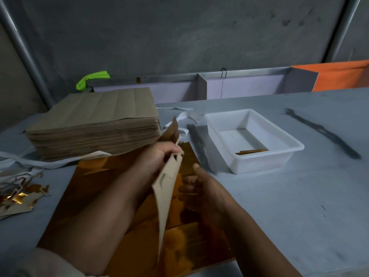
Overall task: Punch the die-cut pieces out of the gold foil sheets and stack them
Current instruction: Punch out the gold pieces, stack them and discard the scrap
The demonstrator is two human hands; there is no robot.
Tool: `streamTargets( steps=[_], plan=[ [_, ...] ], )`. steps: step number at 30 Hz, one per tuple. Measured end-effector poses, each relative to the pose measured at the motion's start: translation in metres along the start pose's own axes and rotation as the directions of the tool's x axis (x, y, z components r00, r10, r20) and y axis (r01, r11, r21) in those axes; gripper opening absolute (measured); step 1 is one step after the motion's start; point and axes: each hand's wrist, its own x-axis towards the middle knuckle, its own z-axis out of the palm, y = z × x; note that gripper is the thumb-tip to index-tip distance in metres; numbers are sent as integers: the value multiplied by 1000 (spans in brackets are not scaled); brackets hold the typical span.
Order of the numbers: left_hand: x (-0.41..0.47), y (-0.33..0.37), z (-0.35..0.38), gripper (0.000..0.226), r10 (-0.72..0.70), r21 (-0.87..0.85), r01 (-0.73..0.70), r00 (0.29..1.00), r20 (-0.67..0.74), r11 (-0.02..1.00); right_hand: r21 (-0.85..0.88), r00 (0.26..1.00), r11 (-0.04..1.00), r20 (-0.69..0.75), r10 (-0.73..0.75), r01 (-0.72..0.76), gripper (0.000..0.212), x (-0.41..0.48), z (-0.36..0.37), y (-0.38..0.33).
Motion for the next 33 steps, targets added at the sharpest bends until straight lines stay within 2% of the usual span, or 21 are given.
streamTargets(
  steps=[1,3,6,8,11,14,17,22,24,27,33],
  plan=[
    [-4,-6,8,9,-56,-29,57,998,27,998,27,1000,1000,-2,-7,7,63,0,-2,-1],
    [-3,-22,19,10,-81,-44,84,994,69,995,59,1000,998,23,-19,18,78,-2,-8,-3],
    [5,-37,26,12,-13,47,12,1000,17,999,58,998,998,52,-32,29,81,-4,-17,-3],
    [7,-44,30,14,0,95,0,1000,4,996,102,997,994,64,-47,41,78,-5,-20,-4],
    [4,-51,33,19,-46,51,46,999,9,998,242,987,967,123,-106,74,68,-5,-21,-8],
    [7,-57,24,18,-24,69,27,998,-50,997,209,972,970,166,-164,128,58,-6,-24,-11],
    [6,-62,10,9,54,129,-32,983,-175,991,82,975,986,161,-156,144,48,-4,-26,-9],
    [2,-78,-20,10,225,340,-116,926,-303,933,-68,999,996,7,50,-49,27,-6,-29,-8],
    [-3,-87,-29,12,277,406,-130,904,-327,905,-146,995,986,-67,76,-85,14,-7,-29,-8],
    [-10,-101,-37,12,281,419,-126,900,-333,899,-205,980,971,-183,84,-121,23,-8,-29,-9],
    [-11,-120,-37,10,311,399,-156,880,-360,904,-226,954,961,-286,88,-156,19,-13,-21,-11]
  ],
)
